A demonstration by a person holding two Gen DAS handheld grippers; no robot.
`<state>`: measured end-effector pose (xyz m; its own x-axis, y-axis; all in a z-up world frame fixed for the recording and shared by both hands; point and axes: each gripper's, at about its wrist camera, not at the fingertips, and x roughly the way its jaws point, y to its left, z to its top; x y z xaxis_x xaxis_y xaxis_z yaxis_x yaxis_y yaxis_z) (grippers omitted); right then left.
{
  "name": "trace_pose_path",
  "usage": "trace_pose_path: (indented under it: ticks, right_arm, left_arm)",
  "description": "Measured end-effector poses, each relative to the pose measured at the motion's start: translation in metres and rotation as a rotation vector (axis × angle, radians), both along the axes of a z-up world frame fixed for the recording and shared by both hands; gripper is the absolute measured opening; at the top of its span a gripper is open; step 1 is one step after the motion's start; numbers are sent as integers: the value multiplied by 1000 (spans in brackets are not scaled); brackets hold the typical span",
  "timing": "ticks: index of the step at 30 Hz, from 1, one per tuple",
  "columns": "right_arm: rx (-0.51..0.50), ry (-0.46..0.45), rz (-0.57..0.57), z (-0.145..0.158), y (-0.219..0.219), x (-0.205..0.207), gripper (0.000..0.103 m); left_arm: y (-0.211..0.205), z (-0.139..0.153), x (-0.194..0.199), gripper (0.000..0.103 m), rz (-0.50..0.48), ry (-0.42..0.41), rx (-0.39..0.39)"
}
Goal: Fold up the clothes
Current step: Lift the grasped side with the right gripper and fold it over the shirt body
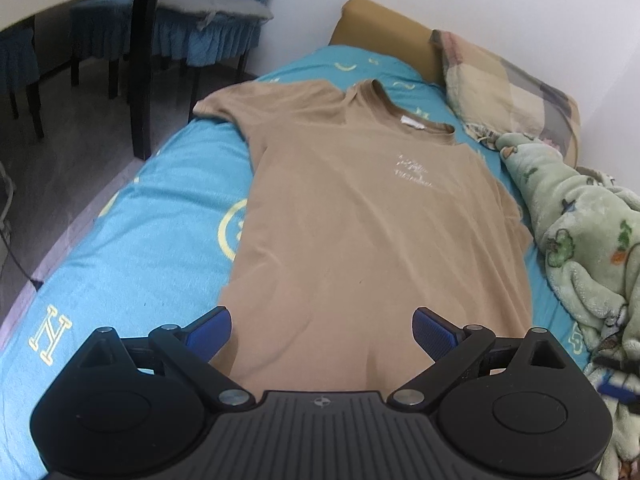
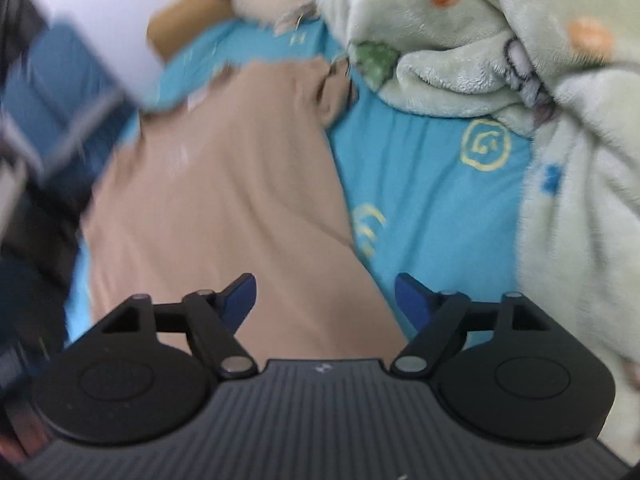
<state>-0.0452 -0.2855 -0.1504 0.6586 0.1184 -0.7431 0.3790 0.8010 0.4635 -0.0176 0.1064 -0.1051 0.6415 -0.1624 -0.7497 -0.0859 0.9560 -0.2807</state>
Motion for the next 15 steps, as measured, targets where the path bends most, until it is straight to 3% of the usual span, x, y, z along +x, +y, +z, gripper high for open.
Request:
trace_pose_path:
  ticks: [2,3,6,10,15]
  right_arm:
    - [161,-74,-92,-7,-13,23,79]
    - [189,-129,-122,-8,-15,37,79]
    - [179,-234,-177,-24,-23,84,77]
    - [250,-250,-278,-69,-42,141,78]
    - [200,-266,-288,-105,-58,205,78]
  left_arm:
    - [-4,2,1,99,-14,-17,9]
    - [-5,2,1,99,-20,-23,12]
    - [-10,1,7,99,-30,-34,19]
    - [-16,0,18,99,-43,-60,13]
    - [-33,-11,41,99,-102,-86,23]
